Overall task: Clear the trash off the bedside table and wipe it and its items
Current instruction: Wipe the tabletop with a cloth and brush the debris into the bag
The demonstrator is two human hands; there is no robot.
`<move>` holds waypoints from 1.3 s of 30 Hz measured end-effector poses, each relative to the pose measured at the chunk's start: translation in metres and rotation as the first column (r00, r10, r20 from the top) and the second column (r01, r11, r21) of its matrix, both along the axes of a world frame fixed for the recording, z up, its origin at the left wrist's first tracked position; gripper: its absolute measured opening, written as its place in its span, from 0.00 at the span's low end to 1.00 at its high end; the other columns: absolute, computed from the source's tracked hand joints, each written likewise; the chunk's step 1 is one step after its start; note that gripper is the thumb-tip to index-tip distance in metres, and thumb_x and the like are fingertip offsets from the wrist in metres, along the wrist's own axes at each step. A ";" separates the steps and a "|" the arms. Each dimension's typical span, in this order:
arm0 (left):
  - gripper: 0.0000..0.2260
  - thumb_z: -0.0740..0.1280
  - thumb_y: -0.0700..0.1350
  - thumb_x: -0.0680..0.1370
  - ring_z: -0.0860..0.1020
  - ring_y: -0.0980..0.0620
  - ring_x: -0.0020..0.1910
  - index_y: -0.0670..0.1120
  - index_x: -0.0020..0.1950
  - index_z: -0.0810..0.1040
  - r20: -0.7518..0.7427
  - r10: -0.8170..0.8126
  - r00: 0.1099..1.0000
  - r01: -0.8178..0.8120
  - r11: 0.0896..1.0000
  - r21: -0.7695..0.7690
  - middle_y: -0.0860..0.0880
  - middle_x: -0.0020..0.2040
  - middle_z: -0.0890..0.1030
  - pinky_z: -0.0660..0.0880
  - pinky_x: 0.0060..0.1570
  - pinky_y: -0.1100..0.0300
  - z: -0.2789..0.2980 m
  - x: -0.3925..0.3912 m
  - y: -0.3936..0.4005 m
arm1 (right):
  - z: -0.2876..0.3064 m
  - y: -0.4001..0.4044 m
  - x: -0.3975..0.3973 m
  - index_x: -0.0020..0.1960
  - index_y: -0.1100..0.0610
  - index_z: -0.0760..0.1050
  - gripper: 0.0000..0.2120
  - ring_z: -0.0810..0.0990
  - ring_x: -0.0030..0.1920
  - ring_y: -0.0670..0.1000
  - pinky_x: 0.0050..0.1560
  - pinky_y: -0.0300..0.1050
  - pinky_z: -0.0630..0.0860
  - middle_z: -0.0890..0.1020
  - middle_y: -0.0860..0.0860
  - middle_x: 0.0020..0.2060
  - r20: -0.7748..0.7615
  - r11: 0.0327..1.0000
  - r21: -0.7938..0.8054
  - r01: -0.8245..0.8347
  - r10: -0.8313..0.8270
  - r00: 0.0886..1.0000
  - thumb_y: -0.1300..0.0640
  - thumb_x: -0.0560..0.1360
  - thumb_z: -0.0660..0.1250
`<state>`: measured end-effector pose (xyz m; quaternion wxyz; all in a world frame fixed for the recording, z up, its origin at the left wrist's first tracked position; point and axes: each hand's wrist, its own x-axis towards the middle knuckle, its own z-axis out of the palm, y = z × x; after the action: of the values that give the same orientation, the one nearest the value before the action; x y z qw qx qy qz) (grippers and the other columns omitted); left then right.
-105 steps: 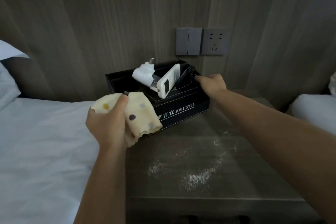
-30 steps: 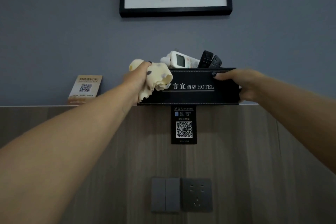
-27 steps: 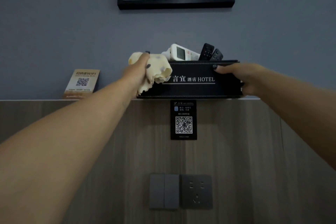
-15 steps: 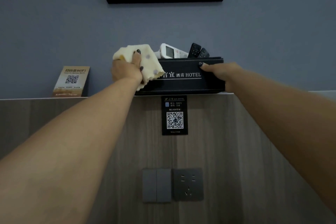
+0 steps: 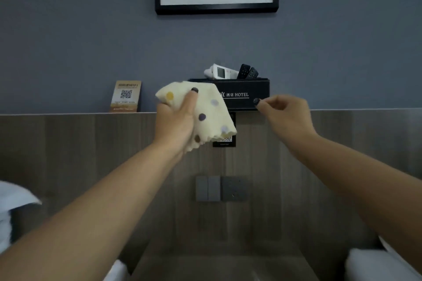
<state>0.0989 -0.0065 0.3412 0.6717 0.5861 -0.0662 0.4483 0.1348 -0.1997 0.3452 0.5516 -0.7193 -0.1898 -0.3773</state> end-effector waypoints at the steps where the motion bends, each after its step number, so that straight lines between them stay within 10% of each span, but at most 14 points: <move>1: 0.05 0.70 0.50 0.75 0.84 0.55 0.39 0.49 0.44 0.79 -0.010 -0.032 0.999 0.031 0.999 -0.030 0.53 0.39 0.85 0.80 0.34 0.60 -0.016 -0.018 -0.004 | -0.013 -0.002 -0.023 0.31 0.50 0.79 0.16 0.79 0.35 0.40 0.36 0.38 0.71 0.83 0.44 0.33 -0.031 0.999 0.012 -0.042 0.042 0.999 0.46 0.76 0.66; 9: 0.08 0.70 0.48 0.75 0.85 0.52 0.41 0.48 0.53 0.79 -0.232 -0.200 0.952 0.146 0.962 -0.232 0.49 0.44 0.86 0.81 0.38 0.55 -0.161 -0.114 -0.042 | -0.136 -0.015 -0.138 0.43 0.54 0.81 0.07 0.79 0.37 0.47 0.42 0.45 0.77 0.82 0.50 0.39 -0.435 0.891 0.266 -0.369 0.452 0.779 0.51 0.76 0.68; 13: 0.07 0.71 0.50 0.74 0.85 0.53 0.41 0.52 0.51 0.80 -0.286 -0.246 0.926 0.179 0.954 -0.241 0.53 0.43 0.86 0.79 0.32 0.63 -0.217 -0.156 -0.063 | -0.206 -0.017 -0.178 0.40 0.52 0.83 0.14 0.77 0.29 0.45 0.32 0.40 0.71 0.79 0.46 0.29 -0.595 0.812 0.391 -0.433 0.582 0.554 0.43 0.75 0.68; 19: 0.30 0.68 0.58 0.64 0.81 0.43 0.47 0.42 0.60 0.75 -0.325 -0.331 0.886 0.096 0.816 -0.570 0.44 0.50 0.81 0.77 0.42 0.50 -0.275 -0.208 -0.078 | -0.273 -0.019 -0.209 0.55 0.58 0.81 0.35 0.83 0.39 0.51 0.38 0.45 0.78 0.84 0.52 0.40 -0.667 0.748 0.589 -0.307 0.664 0.338 0.33 0.60 0.70; 25: 0.08 0.65 0.47 0.71 0.84 0.48 0.41 0.51 0.46 0.82 -0.411 -0.290 0.864 0.157 0.932 -0.326 0.47 0.42 0.85 0.79 0.40 0.50 -0.311 -0.229 -0.073 | -0.300 -0.029 -0.224 0.55 0.60 0.83 0.23 0.83 0.53 0.59 0.46 0.52 0.81 0.83 0.60 0.54 -0.586 0.573 0.732 -0.368 0.806 0.091 0.48 0.64 0.75; 30: 0.13 0.61 0.37 0.78 0.84 0.49 0.39 0.49 0.45 0.84 -0.399 -0.314 0.861 0.225 0.941 -0.254 0.45 0.42 0.85 0.78 0.33 0.59 -0.322 -0.233 -0.061 | -0.338 -0.036 -0.222 0.69 0.70 0.64 0.30 0.72 0.65 0.67 0.67 0.67 0.67 0.73 0.66 0.66 -0.435 0.431 0.833 -0.347 0.898 0.071 0.57 0.73 0.68; 34: 0.12 0.61 0.37 0.78 0.84 0.49 0.39 0.48 0.49 0.83 -0.402 -0.404 0.822 0.321 0.911 -0.259 0.44 0.43 0.85 0.77 0.33 0.60 -0.321 -0.228 -0.061 | -0.346 -0.039 -0.225 0.66 0.63 0.74 0.23 0.78 0.60 0.62 0.59 0.59 0.76 0.78 0.63 0.62 -0.367 0.338 0.841 -0.422 0.930 0.015 0.53 0.74 0.68; 39: 0.09 0.68 0.38 0.77 0.84 0.55 0.38 0.47 0.55 0.77 -0.397 -0.294 0.869 0.223 0.951 -0.215 0.52 0.42 0.86 0.77 0.31 0.64 -0.314 -0.197 -0.071 | -0.328 -0.047 -0.205 0.64 0.64 0.75 0.22 0.79 0.58 0.64 0.57 0.59 0.77 0.78 0.65 0.60 -0.338 0.406 0.744 -0.530 0.914 0.226 0.56 0.73 0.66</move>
<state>-0.0983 -0.0775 0.0271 0.7694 0.5985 0.0403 0.2196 -0.0707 -0.2470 0.0172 0.8444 -0.4528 -0.1828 0.2204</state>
